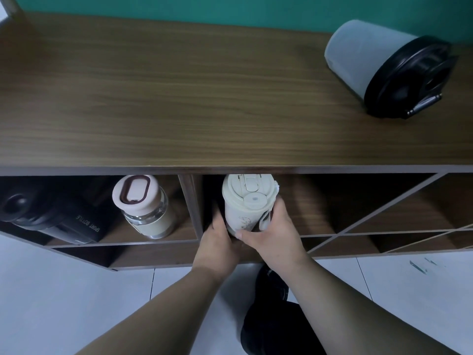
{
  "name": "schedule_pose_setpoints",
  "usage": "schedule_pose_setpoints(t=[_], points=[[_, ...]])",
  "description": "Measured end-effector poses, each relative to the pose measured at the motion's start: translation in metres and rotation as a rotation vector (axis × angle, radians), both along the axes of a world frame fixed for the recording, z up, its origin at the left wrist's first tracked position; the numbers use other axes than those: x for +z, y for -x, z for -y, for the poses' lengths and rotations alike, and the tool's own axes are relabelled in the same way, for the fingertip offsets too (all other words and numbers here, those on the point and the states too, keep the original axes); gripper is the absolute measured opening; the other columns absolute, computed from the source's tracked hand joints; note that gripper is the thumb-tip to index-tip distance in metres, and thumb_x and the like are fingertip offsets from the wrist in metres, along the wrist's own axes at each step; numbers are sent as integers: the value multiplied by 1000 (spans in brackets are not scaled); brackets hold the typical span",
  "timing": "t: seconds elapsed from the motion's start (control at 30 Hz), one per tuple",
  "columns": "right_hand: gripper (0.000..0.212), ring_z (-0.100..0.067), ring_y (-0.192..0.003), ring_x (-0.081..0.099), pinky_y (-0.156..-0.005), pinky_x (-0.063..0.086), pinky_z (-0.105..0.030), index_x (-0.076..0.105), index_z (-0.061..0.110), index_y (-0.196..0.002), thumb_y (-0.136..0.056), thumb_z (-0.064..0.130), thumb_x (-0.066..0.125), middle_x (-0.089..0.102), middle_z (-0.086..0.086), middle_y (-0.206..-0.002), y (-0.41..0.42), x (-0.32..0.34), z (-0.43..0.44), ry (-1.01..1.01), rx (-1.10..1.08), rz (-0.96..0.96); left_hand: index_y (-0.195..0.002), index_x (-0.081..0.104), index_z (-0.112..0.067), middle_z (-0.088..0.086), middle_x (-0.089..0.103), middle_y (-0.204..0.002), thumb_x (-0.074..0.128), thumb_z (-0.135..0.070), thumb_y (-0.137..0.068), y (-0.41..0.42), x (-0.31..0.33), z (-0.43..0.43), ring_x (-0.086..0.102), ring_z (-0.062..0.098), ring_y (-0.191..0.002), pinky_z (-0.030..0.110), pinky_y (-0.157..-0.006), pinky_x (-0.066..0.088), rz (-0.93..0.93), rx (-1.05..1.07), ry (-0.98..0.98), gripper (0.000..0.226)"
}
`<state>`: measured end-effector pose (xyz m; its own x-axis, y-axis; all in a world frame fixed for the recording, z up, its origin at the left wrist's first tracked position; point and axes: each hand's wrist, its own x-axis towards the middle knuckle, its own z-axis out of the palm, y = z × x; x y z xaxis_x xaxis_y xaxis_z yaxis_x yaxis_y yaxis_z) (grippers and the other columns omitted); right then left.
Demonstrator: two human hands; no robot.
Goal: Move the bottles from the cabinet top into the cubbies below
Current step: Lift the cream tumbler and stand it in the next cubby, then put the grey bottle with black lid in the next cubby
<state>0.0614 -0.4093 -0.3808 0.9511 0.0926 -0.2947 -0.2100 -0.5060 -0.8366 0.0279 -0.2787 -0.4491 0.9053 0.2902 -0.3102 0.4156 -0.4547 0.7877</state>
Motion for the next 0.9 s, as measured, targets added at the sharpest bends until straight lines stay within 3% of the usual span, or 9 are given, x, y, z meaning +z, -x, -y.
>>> schedule_pose_setpoints(t=[0.03,0.1,0.2,0.3,0.4,0.5,0.6,0.73,0.9], points=[[92,4,-113,57,-95,50,-19,38,46,-134,-56,26,82,59,22,-125,2,4,3,8,20,-5,-162,15,-34,1,66,-141,79,-28,-77,3,2,-1,66,20,-126,44,-104,56,0,-4,13,107],[103,-7,-131,49,-106,47,-34,22,49,-145,-58,23,70,49,17,-145,6,12,10,46,18,-17,-164,9,-33,2,60,-150,77,-31,-80,12,15,0,60,21,-134,40,-111,51,-20,-14,13,108],[100,-11,-145,32,-117,33,-40,13,33,-155,-73,3,61,34,9,-159,11,33,23,63,-65,-33,-166,11,-15,7,51,-159,72,-26,-90,26,40,-2,49,25,-145,29,-113,40,-82,-18,2,98],[72,-10,-134,45,-111,37,-32,40,27,-146,-82,-3,55,51,9,-143,24,64,36,42,-166,47,-161,33,-10,9,54,-157,68,-28,-94,38,65,-11,52,25,-144,27,-111,40,-114,-3,6,78],[42,-3,-104,61,-102,47,-33,61,28,-118,-86,1,57,66,13,-112,48,96,42,-56,-325,158,-136,63,-14,4,73,-131,68,-27,-95,48,90,-19,66,22,-121,25,-97,49,-56,18,29,43],[29,-1,-94,64,-94,51,-33,65,34,-102,-88,9,60,69,12,-99,70,126,44,-117,-436,277,-107,69,-23,-8,77,-94,68,-26,-96,59,118,-18,70,11,-90,21,-80,50,60,2,126,11],[26,-5,-103,62,-93,49,-30,61,36,-106,-89,16,65,67,13,-106,76,158,49,-134,-474,362,-96,73,-26,2,79,-91,70,-27,-94,69,141,-8,72,17,-87,22,-77,48,160,-71,207,4],[60,-12,-129,49,-107,40,-35,44,30,-138,-85,32,72,51,8,-139,49,200,56,-99,-477,432,-96,73,-31,-13,74,-87,71,-27,-94,79,158,2,64,-10,-75,6,-68,42,250,-220,205,5],[104,-29,-140,41,-104,37,-44,19,23,-154,-71,55,74,33,-4,-158,-19,226,58,12,-561,399,-94,70,-39,-14,73,-93,72,-24,-95,78,160,1,63,-12,-74,5,-72,45,318,-297,191,15]])
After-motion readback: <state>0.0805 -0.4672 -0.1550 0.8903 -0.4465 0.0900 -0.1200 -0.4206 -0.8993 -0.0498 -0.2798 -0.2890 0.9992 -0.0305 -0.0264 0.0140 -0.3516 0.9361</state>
